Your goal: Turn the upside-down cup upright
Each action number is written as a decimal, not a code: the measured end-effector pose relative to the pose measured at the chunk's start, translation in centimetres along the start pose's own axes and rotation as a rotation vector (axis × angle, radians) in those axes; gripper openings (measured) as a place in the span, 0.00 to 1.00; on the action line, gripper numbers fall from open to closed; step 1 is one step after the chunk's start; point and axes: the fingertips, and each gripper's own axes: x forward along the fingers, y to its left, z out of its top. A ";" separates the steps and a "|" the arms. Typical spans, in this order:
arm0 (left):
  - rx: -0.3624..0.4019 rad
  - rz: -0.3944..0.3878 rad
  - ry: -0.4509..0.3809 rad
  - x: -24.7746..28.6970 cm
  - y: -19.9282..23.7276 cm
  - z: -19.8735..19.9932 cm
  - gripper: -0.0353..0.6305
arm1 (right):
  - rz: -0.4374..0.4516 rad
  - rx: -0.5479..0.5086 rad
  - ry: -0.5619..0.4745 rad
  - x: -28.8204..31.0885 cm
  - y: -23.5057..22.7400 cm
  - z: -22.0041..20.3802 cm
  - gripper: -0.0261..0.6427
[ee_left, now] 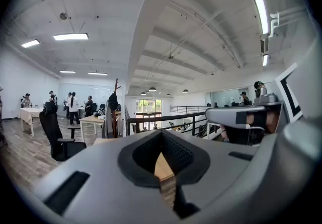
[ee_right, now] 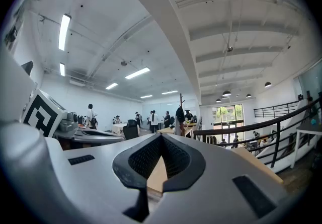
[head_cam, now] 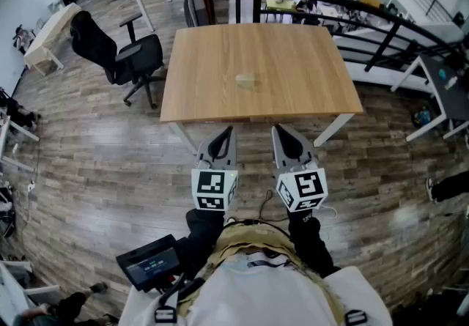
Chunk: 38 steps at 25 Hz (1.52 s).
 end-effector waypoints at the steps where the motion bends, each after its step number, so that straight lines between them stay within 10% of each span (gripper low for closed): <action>1: 0.003 -0.003 -0.003 0.1 0.0 0.2 0.06 | -0.001 -0.002 0.000 0.0 0.0 0.1 0.07; 38: -0.082 0.000 0.123 -1.3 9.8 -6.4 0.06 | 0.012 -0.069 0.198 7.7 6.9 -7.8 0.07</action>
